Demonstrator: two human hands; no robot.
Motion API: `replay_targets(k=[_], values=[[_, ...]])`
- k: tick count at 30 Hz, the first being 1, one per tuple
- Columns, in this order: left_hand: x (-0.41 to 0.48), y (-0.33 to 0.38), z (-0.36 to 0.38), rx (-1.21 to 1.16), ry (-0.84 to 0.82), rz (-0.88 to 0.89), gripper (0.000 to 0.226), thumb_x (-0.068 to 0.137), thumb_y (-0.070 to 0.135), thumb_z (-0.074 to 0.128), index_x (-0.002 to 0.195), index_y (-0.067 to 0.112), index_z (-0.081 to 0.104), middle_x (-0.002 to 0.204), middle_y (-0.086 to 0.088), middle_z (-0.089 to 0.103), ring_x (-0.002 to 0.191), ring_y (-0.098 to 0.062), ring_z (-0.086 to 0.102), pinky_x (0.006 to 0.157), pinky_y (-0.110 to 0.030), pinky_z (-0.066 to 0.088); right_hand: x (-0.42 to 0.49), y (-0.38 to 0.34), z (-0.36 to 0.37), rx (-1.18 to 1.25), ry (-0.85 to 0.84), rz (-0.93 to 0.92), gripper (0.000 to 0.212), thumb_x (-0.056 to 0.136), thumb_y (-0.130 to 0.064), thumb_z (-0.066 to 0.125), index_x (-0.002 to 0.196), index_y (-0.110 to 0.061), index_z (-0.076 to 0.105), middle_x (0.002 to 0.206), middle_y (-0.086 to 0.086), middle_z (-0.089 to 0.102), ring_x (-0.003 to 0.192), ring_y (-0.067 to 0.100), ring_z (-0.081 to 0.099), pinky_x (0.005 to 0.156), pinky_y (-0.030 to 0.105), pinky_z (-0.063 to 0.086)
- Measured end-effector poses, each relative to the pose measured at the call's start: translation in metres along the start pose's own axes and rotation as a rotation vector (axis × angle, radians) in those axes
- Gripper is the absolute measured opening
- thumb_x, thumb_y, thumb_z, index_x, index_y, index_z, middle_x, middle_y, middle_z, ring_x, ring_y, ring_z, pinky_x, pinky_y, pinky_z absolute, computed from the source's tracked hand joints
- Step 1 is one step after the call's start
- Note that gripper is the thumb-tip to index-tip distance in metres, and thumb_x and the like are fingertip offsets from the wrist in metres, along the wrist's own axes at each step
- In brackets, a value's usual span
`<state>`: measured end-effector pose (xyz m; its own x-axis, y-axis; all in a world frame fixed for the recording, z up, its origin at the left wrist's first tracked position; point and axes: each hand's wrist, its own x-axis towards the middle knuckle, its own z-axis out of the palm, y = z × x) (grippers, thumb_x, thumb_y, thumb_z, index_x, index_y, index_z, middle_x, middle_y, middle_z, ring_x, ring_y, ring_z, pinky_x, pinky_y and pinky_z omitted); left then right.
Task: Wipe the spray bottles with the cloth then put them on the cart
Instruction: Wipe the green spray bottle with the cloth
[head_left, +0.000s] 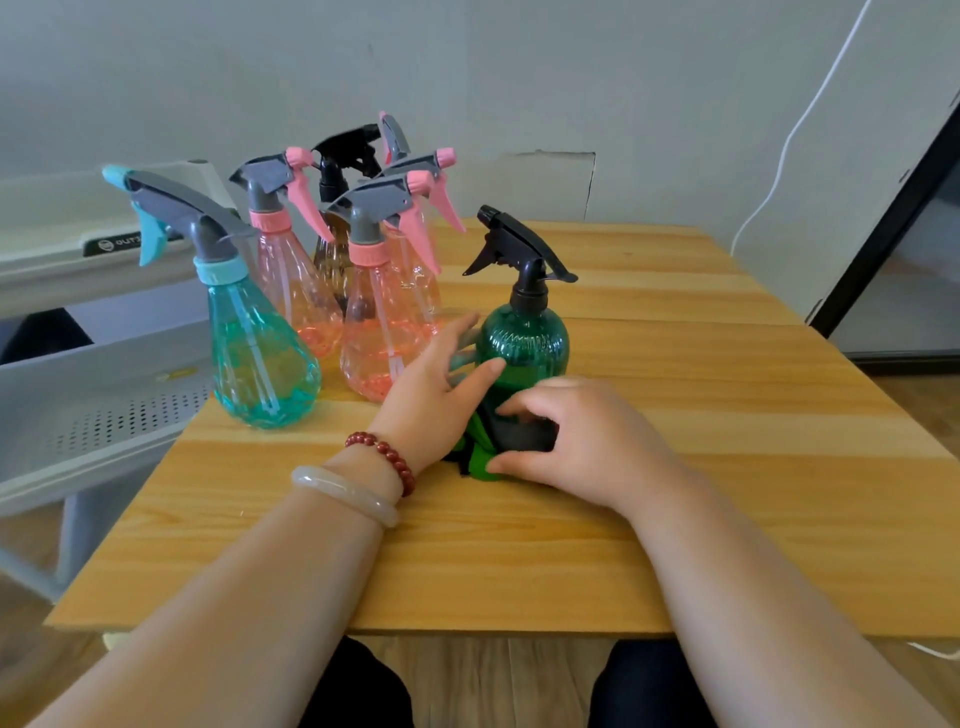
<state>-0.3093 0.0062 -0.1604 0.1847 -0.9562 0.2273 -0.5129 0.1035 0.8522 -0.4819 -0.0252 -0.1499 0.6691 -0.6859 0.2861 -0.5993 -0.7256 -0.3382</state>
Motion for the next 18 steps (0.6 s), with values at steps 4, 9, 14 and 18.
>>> replay_targets(k=[4, 9, 14, 18], values=[[-0.001, -0.001, 0.002, -0.037, 0.038, 0.006, 0.058, 0.096, 0.029, 0.061, 0.149, 0.023, 0.039, 0.136, 0.017, 0.048, 0.118, 0.002, 0.051, 0.084, 0.002, 0.042, 0.0, 0.005, -0.006, 0.066, -0.028, 0.061, 0.015, 0.075, -0.03, 0.077, 0.078, -0.026, 0.062, 0.078, -0.011, 0.052, 0.07, 0.005, 0.05, 0.063, 0.029, 0.038], [-0.002, -0.003, 0.006, -0.073, 0.092, 0.027, 0.05, 0.092, 0.029, 0.067, 0.139, 0.022, 0.054, 0.132, 0.008, 0.061, 0.116, -0.004, 0.06, 0.098, -0.03, 0.053, -0.004, 0.01, -0.015, 0.576, 0.35, 0.136, 0.012, 0.068, -0.015, 0.06, 0.067, -0.013, 0.048, 0.102, -0.009, 0.058, 0.093, -0.001, 0.055, 0.079, 0.015, 0.04], [-0.005, 0.006, 0.013, 0.035, 0.093, 0.053, 0.063, 0.093, 0.037, 0.063, 0.149, 0.028, 0.037, 0.146, 0.007, 0.046, 0.13, -0.009, 0.048, 0.106, -0.029, 0.045, 0.0, 0.012, -0.006, 0.815, 0.655, 0.268, 0.019, 0.071, -0.014, 0.058, 0.068, -0.016, 0.039, 0.064, -0.005, 0.054, 0.061, 0.017, 0.046, 0.055, 0.028, 0.04], [0.002, 0.024, 0.018, 0.129, 0.089, 0.103, 0.066, 0.093, 0.042, 0.063, 0.15, 0.025, 0.035, 0.144, 0.008, 0.04, 0.126, 0.001, 0.035, 0.103, -0.017, 0.032, 0.003, 0.011, -0.002, 0.745, 0.714, 0.266, 0.026, 0.075, -0.025, 0.067, 0.073, -0.026, 0.04, 0.065, -0.016, 0.044, 0.062, 0.006, 0.04, 0.058, 0.022, 0.038]])
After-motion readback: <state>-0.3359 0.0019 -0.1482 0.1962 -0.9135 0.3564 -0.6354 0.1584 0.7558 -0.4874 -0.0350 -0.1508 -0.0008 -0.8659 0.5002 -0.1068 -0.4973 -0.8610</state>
